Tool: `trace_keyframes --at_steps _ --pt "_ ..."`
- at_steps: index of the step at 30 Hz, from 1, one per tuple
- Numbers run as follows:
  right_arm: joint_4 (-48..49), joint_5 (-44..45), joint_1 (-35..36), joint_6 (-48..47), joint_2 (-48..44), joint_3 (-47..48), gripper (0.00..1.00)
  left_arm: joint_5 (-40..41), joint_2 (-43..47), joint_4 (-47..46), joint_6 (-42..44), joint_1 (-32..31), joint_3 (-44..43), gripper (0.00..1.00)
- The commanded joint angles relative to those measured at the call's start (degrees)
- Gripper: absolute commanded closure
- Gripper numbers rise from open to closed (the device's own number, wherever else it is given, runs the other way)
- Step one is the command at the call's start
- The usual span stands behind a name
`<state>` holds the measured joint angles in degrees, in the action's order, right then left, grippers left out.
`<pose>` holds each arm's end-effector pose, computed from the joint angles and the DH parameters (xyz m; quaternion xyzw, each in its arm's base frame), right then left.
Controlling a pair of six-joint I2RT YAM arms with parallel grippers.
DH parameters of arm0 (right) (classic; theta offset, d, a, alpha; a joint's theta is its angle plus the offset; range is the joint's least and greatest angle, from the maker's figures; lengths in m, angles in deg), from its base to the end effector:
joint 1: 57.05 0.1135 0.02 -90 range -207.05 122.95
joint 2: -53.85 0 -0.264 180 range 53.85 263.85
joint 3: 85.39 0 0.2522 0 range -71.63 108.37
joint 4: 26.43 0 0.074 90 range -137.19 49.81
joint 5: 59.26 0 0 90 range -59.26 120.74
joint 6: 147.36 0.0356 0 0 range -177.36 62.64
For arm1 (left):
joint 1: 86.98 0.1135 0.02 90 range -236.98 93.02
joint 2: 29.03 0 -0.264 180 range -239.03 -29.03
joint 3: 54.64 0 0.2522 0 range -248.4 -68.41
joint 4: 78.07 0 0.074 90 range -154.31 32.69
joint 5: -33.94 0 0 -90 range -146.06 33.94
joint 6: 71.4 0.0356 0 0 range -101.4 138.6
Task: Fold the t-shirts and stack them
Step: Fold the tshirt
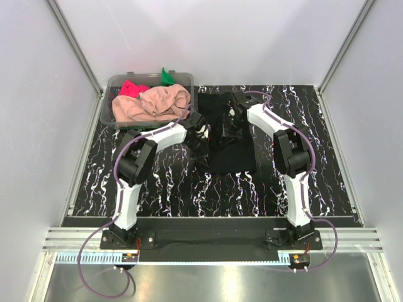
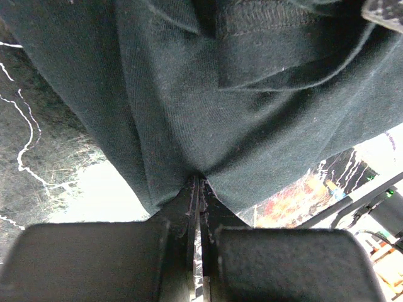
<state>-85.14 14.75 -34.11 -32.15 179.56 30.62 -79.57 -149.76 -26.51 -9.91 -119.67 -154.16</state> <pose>0.4221 0.1893 0.1847 -0.0068 0.9731 0.2004 0.1136 0.3472 -0.2397 0.1473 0.0658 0.9662 -0.2480 0.0237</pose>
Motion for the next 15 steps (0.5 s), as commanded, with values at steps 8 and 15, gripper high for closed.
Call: trace_keyframes --at_steps 8,15 --pt "-1.19 3.24 -0.09 -2.36 1.37 4.7 0.66 3.21 0.05 -1.59 1.53 -0.62 1.56 1.0" --pt "-1.19 4.47 -0.79 -3.24 4.28 11.38 0.66 3.2 0.23 -1.59 1.88 -0.8 2.7 1.0"
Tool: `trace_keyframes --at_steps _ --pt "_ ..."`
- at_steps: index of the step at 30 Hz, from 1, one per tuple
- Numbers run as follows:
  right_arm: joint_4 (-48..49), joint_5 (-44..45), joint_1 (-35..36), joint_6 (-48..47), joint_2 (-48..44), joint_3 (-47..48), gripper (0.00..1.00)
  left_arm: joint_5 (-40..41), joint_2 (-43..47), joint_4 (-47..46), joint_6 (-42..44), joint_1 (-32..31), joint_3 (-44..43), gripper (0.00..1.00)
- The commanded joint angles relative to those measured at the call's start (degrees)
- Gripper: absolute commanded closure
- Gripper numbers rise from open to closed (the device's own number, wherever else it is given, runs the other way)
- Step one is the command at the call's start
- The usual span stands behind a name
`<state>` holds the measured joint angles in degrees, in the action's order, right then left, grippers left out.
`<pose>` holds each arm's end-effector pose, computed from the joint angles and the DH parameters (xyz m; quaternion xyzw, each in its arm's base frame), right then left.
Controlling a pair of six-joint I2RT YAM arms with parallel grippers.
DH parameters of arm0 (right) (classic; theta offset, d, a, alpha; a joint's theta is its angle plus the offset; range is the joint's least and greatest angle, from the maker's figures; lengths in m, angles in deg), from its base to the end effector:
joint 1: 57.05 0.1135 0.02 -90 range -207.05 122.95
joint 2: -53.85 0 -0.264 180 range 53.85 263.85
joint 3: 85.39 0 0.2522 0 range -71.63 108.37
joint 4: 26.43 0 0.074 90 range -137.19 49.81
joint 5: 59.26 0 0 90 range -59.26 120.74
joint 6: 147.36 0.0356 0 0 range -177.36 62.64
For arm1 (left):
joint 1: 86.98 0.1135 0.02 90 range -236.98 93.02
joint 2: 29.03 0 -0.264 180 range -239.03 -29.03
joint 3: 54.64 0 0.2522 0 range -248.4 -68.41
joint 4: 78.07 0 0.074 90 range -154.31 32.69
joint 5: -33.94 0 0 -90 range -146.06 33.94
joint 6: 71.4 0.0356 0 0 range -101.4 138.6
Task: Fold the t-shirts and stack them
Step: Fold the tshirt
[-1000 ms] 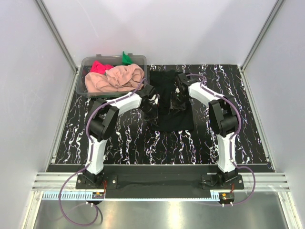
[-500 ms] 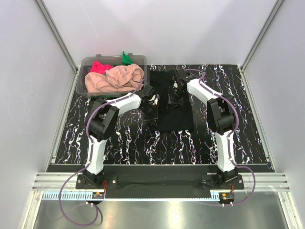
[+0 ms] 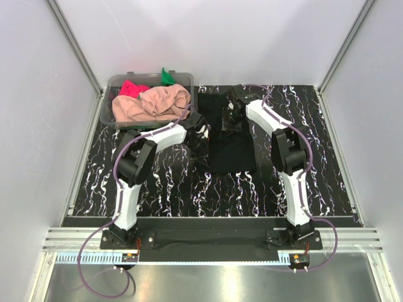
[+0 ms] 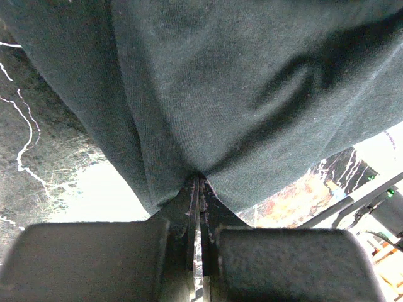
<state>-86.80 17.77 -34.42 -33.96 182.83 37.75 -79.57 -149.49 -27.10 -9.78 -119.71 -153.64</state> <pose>0.4407 0.1924 0.1936 -0.0167 0.9724 0.1818 0.1453 0.3463 -0.2394 0.1471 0.0678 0.9657 -0.2494 0.0264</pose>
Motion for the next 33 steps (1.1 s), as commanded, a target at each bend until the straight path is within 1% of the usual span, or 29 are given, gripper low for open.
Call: trace_keyframes --at_steps 1,8,11,13,16,17,19,20,21,24,26,29,33 --pt "0.47 1.46 -0.66 -1.43 1.35 5.04 0.66 3.2 0.05 -1.09 1.75 -0.76 2.35 1.0" --pt "-1.55 3.65 -1.18 -2.65 5.48 11.99 0.66 3.64 0.67 -1.09 1.75 -0.93 2.79 1.0" --pt "-3.48 4.1 -2.15 -3.18 5.4 14.71 0.67 3.82 0.93 -1.09 1.75 -0.93 3.05 1.0" --pt "-4.71 2.78 -2.42 -2.66 3.82 14.19 0.67 3.99 1.37 -1.18 1.75 -0.93 3.49 1.0" --pt "-6.03 -0.73 -2.42 -1.34 -0.83 11.04 0.67 4.43 1.81 -1.18 1.84 -0.93 3.84 1.0" --pt "-6.12 -2.48 -2.42 -0.73 -4.15 7.98 0.66 4.35 1.9 -1.18 1.93 -0.93 3.76 1.0" --pt "-4.81 -2.93 -1.89 -0.2 -7.68 3.93 0.65 4.35 1.81 -1.26 1.84 -0.93 3.76 1.0" --pt "-4.02 -4.24 -1.72 0.41 -10.48 -0.27 0.64 4.26 1.81 -1.44 1.75 -0.93 3.67 1.0" --pt "-2.8 -5.39 -1.71 0.77 -11.38 -2.05 0.64 4.17 1.73 -1.53 1.58 -0.93 3.67 1.0" --pt "-1.74 -6.45 -1.28 1.21 -12.44 -6.54 0.67 3.91 1.28 -1.79 1.14 -1.02 3.23 1.0" --pt "-0.68 -7.15 -0.57 1.82 -13.58 -8.47 0.67 3.91 1.2 -1.97 1.05 -0.93 3.06 1.0" --pt "1.08 -8.12 0.22 2.88 -14.03 -9.71 0.66 4.08 1.37 -1.79 0.87 -1.11 2.79 1.0" --pt "2.13 -9.96 0.57 4.02 -12.01 -10.77 0.67 4.61 1.72 -1.88 0.52 -1.02 2.7 1.0"
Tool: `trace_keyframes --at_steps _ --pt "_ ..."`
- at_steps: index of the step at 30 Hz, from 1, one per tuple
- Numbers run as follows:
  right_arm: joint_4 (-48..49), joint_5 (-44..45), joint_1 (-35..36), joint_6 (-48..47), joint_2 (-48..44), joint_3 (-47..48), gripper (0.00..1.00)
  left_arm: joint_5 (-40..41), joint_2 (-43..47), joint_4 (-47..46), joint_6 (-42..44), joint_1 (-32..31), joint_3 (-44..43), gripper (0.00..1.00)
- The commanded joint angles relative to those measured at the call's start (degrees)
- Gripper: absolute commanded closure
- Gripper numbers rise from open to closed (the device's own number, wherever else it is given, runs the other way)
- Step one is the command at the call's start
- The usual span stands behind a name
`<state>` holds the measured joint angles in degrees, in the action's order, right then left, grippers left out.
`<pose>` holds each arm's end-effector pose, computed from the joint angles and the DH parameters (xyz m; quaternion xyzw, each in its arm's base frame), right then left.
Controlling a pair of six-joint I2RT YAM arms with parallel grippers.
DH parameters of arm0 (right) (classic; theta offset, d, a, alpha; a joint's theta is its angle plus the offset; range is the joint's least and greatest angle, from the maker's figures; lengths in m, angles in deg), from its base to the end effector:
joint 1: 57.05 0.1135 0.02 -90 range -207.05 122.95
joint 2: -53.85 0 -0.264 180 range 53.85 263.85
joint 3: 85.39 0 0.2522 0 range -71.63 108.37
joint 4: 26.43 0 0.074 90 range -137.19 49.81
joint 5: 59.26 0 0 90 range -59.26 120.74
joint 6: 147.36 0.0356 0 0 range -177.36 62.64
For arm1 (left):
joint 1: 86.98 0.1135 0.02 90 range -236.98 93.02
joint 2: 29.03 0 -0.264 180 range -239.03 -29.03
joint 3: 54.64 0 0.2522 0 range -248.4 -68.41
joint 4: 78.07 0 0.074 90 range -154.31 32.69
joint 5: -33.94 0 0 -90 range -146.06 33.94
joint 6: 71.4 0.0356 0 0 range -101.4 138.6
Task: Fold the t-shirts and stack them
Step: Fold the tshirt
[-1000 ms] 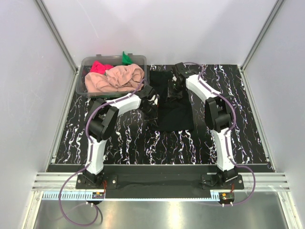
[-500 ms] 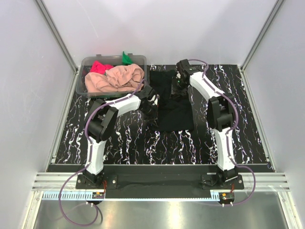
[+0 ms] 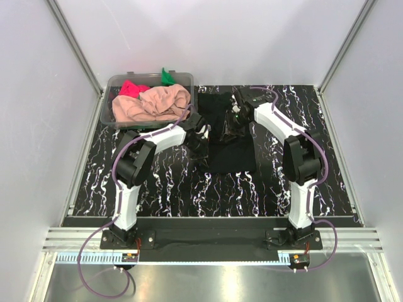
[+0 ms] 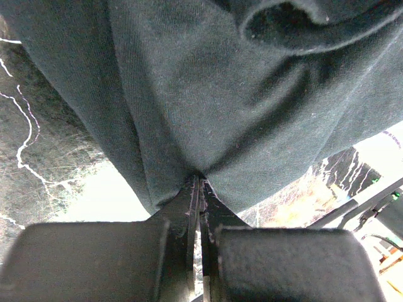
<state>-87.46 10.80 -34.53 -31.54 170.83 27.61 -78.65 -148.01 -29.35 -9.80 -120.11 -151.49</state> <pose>0.3988 0.1785 0.2339 -0.0098 0.9623 0.2415 0.1252 0.3414 -0.2391 0.1485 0.0725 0.9648 -0.2494 0.0414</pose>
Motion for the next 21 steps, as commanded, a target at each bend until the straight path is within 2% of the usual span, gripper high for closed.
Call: trace_keyframes --at_steps 1,16,21 --pt "3.75 -2.91 0.85 1.68 0.52 -0.89 0.67 3.78 0.24 0.37 0.54 -0.63 0.39 1.0" --pt "6.4 -1.42 2.09 1.86 8.69 -1.25 0.7 4.13 0.94 0.46 -0.16 -0.62 -0.14 1.0" --pt "5.26 2.54 2.0 1.34 11.41 3.67 0.74 3.87 1.91 0.55 0.01 -0.54 0.56 1.0"
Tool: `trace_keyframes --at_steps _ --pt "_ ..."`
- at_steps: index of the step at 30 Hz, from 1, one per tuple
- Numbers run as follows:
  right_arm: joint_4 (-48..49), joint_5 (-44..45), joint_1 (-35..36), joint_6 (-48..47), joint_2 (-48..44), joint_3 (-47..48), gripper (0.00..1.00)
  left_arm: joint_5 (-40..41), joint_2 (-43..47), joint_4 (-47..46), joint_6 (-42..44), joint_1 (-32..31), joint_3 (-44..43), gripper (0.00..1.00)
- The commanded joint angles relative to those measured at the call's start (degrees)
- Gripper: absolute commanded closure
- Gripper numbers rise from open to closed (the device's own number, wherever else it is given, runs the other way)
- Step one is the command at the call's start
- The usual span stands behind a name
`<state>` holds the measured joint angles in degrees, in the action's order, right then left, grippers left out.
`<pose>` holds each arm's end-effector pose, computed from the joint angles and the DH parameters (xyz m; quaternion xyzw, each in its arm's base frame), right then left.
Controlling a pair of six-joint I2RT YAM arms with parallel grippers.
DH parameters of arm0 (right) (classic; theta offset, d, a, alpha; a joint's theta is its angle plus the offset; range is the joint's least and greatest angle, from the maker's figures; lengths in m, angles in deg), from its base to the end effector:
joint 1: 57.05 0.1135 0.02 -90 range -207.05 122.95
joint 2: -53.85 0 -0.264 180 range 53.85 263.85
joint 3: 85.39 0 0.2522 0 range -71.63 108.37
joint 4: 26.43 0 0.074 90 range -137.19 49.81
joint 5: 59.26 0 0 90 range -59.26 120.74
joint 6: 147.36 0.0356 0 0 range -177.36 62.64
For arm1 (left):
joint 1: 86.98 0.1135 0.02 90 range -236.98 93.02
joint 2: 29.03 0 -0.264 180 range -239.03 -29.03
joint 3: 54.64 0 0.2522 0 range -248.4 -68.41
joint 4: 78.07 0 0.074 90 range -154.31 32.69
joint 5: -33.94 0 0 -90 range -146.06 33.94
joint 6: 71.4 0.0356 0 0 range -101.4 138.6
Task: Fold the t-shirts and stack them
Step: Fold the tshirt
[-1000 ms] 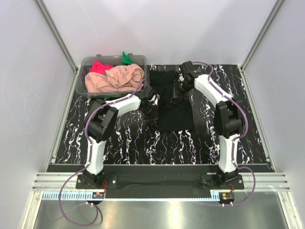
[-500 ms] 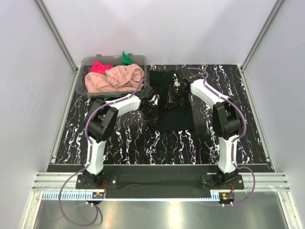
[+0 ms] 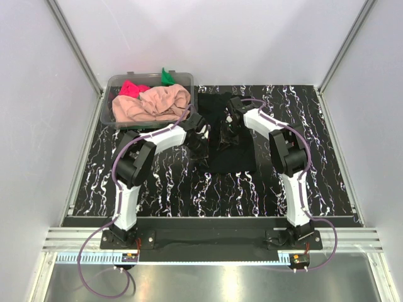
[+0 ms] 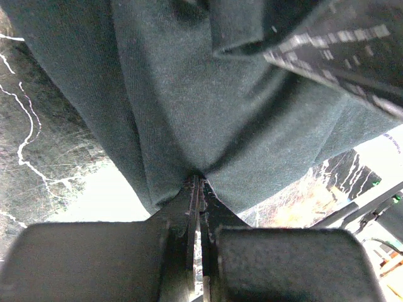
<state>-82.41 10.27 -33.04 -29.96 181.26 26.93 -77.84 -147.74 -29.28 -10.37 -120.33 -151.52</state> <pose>0.4140 0.1980 0.1560 -0.0005 0.9711 0.2281 0.0698 0.3406 -0.2400 0.1503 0.0688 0.9661 -0.2449 0.0451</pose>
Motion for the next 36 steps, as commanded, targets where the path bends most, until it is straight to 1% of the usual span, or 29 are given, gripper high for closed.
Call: trace_keyframes --at_steps 1,11,14,18,20,22,23,25,26,27,28,29,30,31,32,34,35,36 --pt "-0.23 3.94 0.6 -0.5 2.12 5.49 0.75 3.15 2.08 0.57 0.67 -0.32 0.67 1.0" --pt "-8.93 7.29 0.6 -3.31 10.13 25.42 0.74 3.32 3.58 0.31 0.94 -0.32 3.39 1.0" --pt "-10.25 7.81 0.51 -3.93 12.33 28.86 0.74 3.32 3.14 0.31 1.02 -0.32 3.39 1.0" --pt "-10.52 8.07 0.51 -5.77 14.44 31.16 0.74 3.06 2.88 0.31 0.94 -0.41 2.96 1.0" --pt "-10.43 7.9 0.42 -7.0 14.79 31.6 0.75 3.15 2.79 0.31 0.85 -0.41 2.52 1.0" --pt "-10.6 8.08 0.42 -7.27 12.0 30.56 0.76 3.58 3.23 0.74 0.93 -0.32 2.16 1.0" --pt "-10.26 8.51 0.51 -7.36 10.15 29.85 0.75 4.54 3.66 1.01 0.93 -0.32 2.08 0.93" --pt "-10.34 12.01 0.42 -6.83 4.72 28.27 0.7 5.6 5.59 1.53 1.11 -0.23 2.34 0.87" --pt "-10.43 13.51 0.25 -6.31 2.86 25.91 0.68 6.83 6.47 1.8 1.2 -0.14 2.25 0.85" --pt "-11.3 15.27 -0.27 -5.69 1.19 24.32 0.68 7.27 7.26 1.8 1.2 0.2 2.34 0.73" --pt "-11.57 16.68 -0.63 -5.08 -1.7 22.74 0.67 7.54 9.1 2.06 1.28 0.38 2.25 0.68" --pt "-11.75 17.39 -0.8 -3.86 -3.12 18.37 0.67 8.15 9.73 2.06 1.29 0.56 1.99 0.65" --pt "-10.62 18.52 -0.89 -3.41 -4.53 15.81 0.67 8.33 10.08 2.06 1.46 0.91 1.64 0.63" --pt "-9.04 18.97 -0.98 -2.53 -7.15 10.21 0.68 8.33 10.08 2.15 1.9 1.17 -0.45 0.62" --pt "-5.72 18.37 -0.9 -2.09 -8.22 7.98 0.68 7.72 8.69 2.59 2.77 1.35 -1.86 0.61" --pt "-4.54 16.08 -0.89 -0.51 -9.81 4.72 0.71 6.84 6.58 6.53 3.39 1.79 -6.16 0.6" --pt "-4.89 15.64 -0.89 -0.07 -10.34 4.27 0.72 6.84 4.74 8.29 3.66 1.88 -10.28 0.6" --pt "-5.5 15.29 -0.72 0.11 -11.21 3.49 0.72 6.93 4.72 9.52 4.01 1.88 -11.19 0.6"
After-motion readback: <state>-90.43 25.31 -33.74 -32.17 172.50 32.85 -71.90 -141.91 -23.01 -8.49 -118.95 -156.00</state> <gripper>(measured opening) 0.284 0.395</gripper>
